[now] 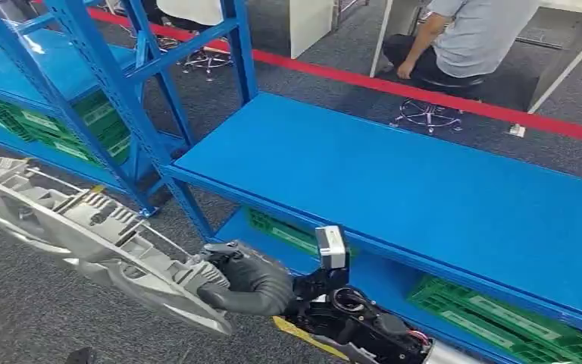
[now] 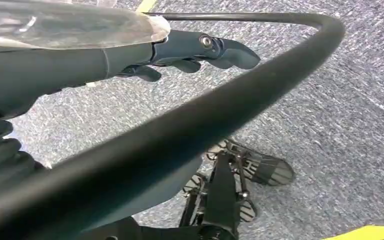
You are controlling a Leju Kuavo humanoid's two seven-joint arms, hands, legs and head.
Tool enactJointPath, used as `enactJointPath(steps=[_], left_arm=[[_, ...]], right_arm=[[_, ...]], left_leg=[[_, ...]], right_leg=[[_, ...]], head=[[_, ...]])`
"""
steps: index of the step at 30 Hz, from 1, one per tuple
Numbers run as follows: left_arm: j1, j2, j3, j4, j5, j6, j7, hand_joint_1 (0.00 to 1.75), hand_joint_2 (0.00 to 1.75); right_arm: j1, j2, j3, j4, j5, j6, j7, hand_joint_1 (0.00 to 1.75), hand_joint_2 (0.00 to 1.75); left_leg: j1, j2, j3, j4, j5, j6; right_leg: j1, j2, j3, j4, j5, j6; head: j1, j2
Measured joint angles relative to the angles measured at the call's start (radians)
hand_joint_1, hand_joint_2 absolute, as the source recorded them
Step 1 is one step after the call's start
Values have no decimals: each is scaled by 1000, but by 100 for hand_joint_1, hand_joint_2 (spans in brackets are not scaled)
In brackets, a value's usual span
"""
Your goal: Take the parts from the cabinet and place them on the table.
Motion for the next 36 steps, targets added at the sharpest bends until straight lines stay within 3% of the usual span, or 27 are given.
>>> enactJointPath(steps=[13, 19, 20, 21, 24, 25, 26, 28, 29, 30, 31, 34, 35, 36], left_arm=[[0, 0, 0, 0, 2, 0, 0, 0, 175], [1, 2, 0, 0, 10, 7, 0, 0, 175], [2, 0, 0, 0, 12, 10, 0, 0, 175], [2, 0, 0, 0, 15, 12, 0, 0, 175], [0, 0, 0, 0, 21, 16, 0, 0, 175], [0, 0, 0, 0, 23, 18, 0, 0, 175], [0, 0, 0, 0, 23, 19, 1, 0, 175], [0, 0, 0, 0, 23, 20, 2, 0, 175], [0, -1, 1, 0, 23, 21, 2, 0, 175], [0, -1, 1, 0, 23, 21, 2, 0, 175], [-5, -1, 2, 0, 23, 21, 2, 0, 175], [3, -1, 3, 0, 24, 23, 3, 0, 175], [4, 0, 3, 0, 24, 23, 3, 0, 175], [3, -2, 3, 0, 24, 23, 3, 0, 175]], right_arm=[[-11, 0, -31, 65, -26, -31, -74, 175, 175], [-10, 0, -54, 65, -26, -37, -57, 175, 175], [-9, -1, -56, 66, -26, -37, -54, 175, 175], [-10, -1, -56, 66, -26, -35, -51, 175, 175], [-7, -1, -57, 66, -25, -32, -48, 175, 175], [-5, -1, -57, 66, -25, -32, -47, 175, 175], [-2, -1, -58, 66, -25, -32, -47, 175, 175], [-2, -1, -57, 66, -25, -31, -46, 175, 175], [-2, -1, -58, 66, -25, -31, -46, 175, 175], [-3, -1, -58, 67, -25, -31, -46, 175, 175], [-2, -1, -58, 67, -25, -29, -47, 175, 175], [-2, 0, -58, 67, -25, -29, -46, 175, 175], [-2, 0, -58, 67, -25, -29, -46, 175, 175], [-2, 0, -58, 67, -25, -29, -45, 175, 175]], left_leg=[[-5, 0, 0, 3, -2, 2], [-8, -1, 0, -2, -5, 12], [5, -1, 9, -10, -1, 18], [4, -6, 12, -12, -2, 19], [5, -19, 12, -11, -3, 22], [5, -28, 12, -11, -3, 21], [7, -39, 14, -10, -4, 20], [10, -64, 17, -8, -6, 14], [13, -76, 18, -5, -8, 8], [17, -86, 13, -4, -8, 2], [10, -97, 5, 5, -6, -9], [25, -132, -6, -6, 7, -37], [27, -138, -7, -4, 3, -43], [23, -82, -17, 24, -13, -45]], right_leg=[[-7, 0, 0, -1, 1, 1], [-10, -5, 5, -5, -1, 13], [-11, 2, -3, 10, -11, 17], [-10, 18, -19, 49, -38, 17], [-12, 30, -133, 294, -152, 15], [-13, 30, -155, 339, -157, 14], [-14, 31, -154, 326, -135, 14], [-17, 38, -90, 183, -45, 10], [-19, 65, -45, 83, 6, 8], [-24, 126, -26, 38, 1, 5], [-25, 137, -18, 16, -1, 7], [-11, 107, -15, 22, 0, -5], [-26, 91, -7, 9, 5, -14], [-22, 76, -4, 5, 7, -21]], head=[[-1, 0], [-5, 0], [-6, 0], [-1, 0], [14, 0], [14, 0], [14, 0], [18, 0], [22, 0], [26, 0], [22, 0], [24, 0], [19, 0], [12, 0]])
